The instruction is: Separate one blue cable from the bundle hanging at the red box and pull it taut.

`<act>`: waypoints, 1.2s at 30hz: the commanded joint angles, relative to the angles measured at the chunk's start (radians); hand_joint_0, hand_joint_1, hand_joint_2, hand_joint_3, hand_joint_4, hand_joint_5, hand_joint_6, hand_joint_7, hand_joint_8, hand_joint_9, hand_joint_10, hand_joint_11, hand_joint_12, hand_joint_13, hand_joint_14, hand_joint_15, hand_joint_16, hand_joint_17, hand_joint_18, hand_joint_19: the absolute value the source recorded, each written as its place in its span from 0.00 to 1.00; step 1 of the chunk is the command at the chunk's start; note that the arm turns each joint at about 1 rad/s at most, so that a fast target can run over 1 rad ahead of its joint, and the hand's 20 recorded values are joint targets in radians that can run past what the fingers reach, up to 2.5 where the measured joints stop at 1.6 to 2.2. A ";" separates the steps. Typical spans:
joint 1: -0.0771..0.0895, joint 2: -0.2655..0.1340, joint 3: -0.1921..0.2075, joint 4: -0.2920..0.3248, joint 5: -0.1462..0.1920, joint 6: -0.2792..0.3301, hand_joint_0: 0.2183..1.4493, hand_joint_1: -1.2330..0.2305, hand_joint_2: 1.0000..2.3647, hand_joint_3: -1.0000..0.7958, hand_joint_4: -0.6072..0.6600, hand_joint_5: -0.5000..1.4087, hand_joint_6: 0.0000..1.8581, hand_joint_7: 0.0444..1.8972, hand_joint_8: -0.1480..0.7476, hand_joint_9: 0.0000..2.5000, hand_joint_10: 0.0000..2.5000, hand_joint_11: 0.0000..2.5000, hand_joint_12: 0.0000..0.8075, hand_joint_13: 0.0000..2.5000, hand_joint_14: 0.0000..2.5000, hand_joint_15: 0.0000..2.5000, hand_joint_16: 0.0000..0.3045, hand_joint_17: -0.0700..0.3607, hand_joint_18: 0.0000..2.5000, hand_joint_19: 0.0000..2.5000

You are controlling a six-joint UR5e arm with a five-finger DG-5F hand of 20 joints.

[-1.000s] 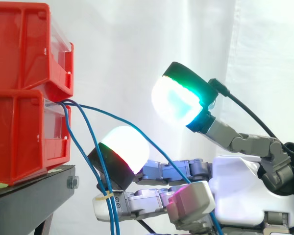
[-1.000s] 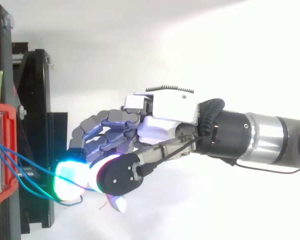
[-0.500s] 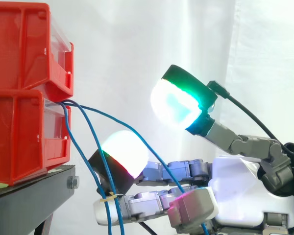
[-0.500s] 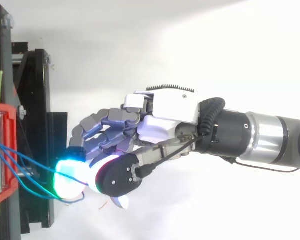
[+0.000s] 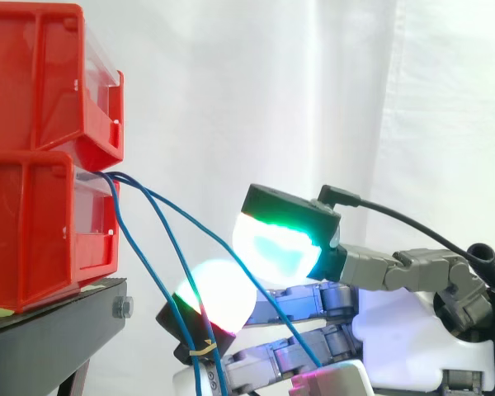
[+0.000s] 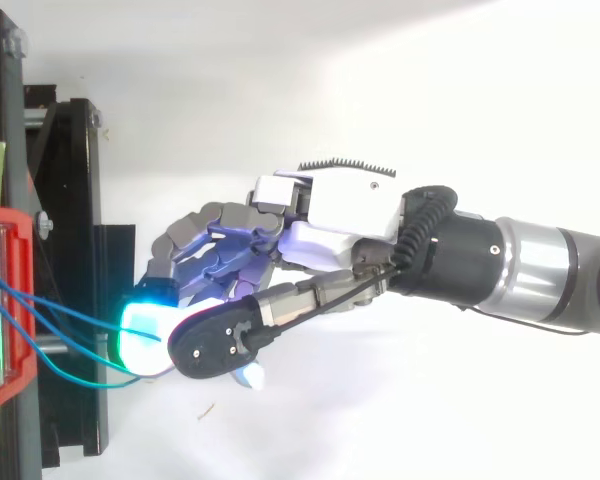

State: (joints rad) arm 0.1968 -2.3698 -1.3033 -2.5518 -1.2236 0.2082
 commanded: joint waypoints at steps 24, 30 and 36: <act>0.003 0.077 -0.001 -0.205 -0.013 -0.038 0.28 0.42 0.00 0.28 0.64 0.15 0.46 0.42 0.54 0.28 0.00 0.22 0.44 0.55 0.01 0.41 0.18 0.45 0.31 0.22; 0.004 0.095 0.001 -0.223 -0.010 -0.041 0.28 0.41 0.00 0.28 0.63 0.15 0.47 0.42 0.54 0.28 0.00 0.23 0.44 0.55 0.01 0.41 0.18 0.45 0.32 0.22; 0.007 0.121 0.001 -0.245 -0.005 -0.050 0.34 0.37 0.01 0.36 0.61 0.15 0.49 0.43 0.54 0.30 0.00 0.24 0.42 0.56 0.01 0.42 0.17 0.44 0.32 0.22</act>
State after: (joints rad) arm 0.2024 -2.2621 -1.3031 -2.7865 -1.2328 0.1626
